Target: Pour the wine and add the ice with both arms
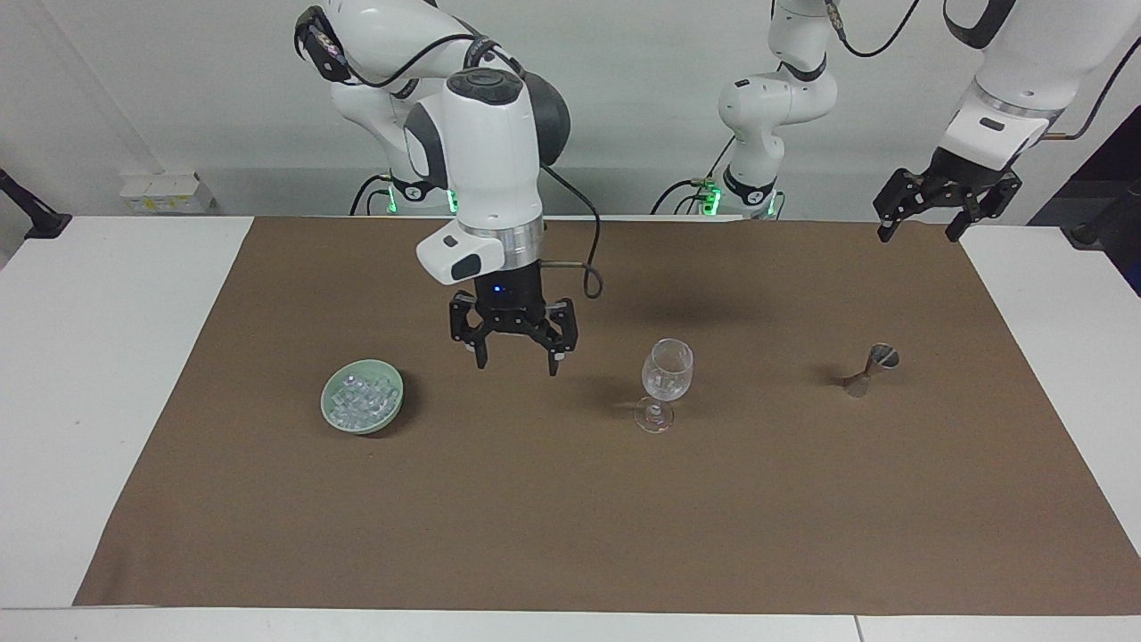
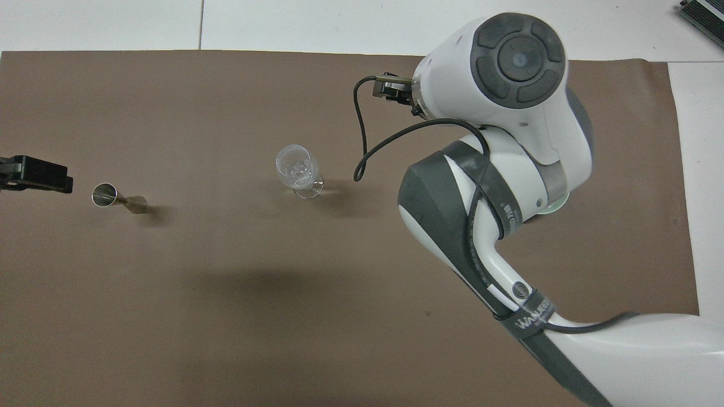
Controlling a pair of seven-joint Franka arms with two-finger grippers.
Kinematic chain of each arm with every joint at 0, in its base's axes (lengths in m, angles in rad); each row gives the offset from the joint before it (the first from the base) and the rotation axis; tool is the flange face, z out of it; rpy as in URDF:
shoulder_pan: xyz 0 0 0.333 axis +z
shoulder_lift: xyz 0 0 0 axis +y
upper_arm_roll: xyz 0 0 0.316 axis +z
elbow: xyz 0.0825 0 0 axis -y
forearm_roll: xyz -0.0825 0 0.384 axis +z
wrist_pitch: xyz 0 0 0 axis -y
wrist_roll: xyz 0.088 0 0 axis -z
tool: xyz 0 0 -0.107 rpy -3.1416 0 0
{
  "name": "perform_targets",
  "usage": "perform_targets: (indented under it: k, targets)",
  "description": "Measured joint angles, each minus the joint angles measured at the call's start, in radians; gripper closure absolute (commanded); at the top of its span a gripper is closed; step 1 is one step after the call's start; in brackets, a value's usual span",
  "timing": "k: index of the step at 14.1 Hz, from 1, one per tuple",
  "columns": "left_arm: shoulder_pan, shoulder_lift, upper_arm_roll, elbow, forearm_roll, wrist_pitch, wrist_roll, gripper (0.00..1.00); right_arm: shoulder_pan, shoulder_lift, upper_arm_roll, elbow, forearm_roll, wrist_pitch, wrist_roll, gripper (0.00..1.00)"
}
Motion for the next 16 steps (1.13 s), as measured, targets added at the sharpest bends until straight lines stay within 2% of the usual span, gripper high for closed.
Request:
perform_targets:
  k: [4, 8, 11, 16]
  targets:
    - [0.0, 0.023, 0.0, 0.004, -0.006, 0.0, 0.011, 0.0, -0.048, -0.085, -0.056, -0.002, 0.086, -0.138, -0.179, 0.0]
    - [0.0, 0.042, 0.004, 0.009, -0.032, 0.0, 0.013, 0.0, -0.056, -0.216, -0.244, -0.028, 0.269, -0.289, -0.414, 0.0]
    - [0.001, 0.043, 0.007, 0.015, -0.032, 0.0, 0.014, 0.0, -0.058, -0.313, -0.326, -0.081, 0.294, -0.404, -0.495, 0.0]
    - [0.002, 0.045, 0.01, 0.016, -0.032, 0.0, 0.015, 0.0, -0.046, -0.379, -0.386, -0.139, 0.294, -0.484, -0.533, 0.0]
